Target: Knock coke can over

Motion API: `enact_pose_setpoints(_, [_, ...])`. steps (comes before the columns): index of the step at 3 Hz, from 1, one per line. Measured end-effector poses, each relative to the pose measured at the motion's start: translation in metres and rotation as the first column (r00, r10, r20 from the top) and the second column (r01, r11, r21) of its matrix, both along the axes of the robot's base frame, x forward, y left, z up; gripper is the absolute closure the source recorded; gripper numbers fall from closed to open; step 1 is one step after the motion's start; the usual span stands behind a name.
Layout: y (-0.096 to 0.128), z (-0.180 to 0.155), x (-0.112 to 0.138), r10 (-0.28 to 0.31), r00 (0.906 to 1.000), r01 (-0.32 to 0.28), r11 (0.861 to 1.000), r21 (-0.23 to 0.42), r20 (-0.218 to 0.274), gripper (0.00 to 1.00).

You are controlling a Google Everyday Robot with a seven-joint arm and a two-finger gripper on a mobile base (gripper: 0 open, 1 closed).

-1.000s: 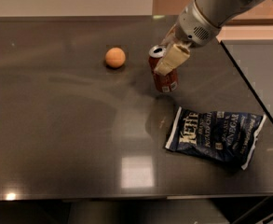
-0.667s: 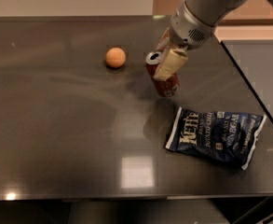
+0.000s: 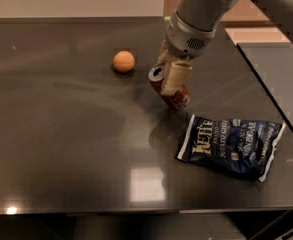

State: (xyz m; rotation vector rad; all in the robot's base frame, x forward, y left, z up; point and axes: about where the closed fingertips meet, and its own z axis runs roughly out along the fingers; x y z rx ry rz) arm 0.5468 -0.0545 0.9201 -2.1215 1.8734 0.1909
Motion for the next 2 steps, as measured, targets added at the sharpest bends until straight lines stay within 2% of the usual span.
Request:
enact_pose_setpoints(1, [0.0076, -0.0088, -0.0007, 0.047, 0.9989, -0.047, 0.998, -0.051, -0.002, 1.0])
enact_pose_setpoints(2, [0.0128, -0.0157, -0.0015, 0.078, 0.997, -0.077, 0.992, -0.095, 0.003, 0.82])
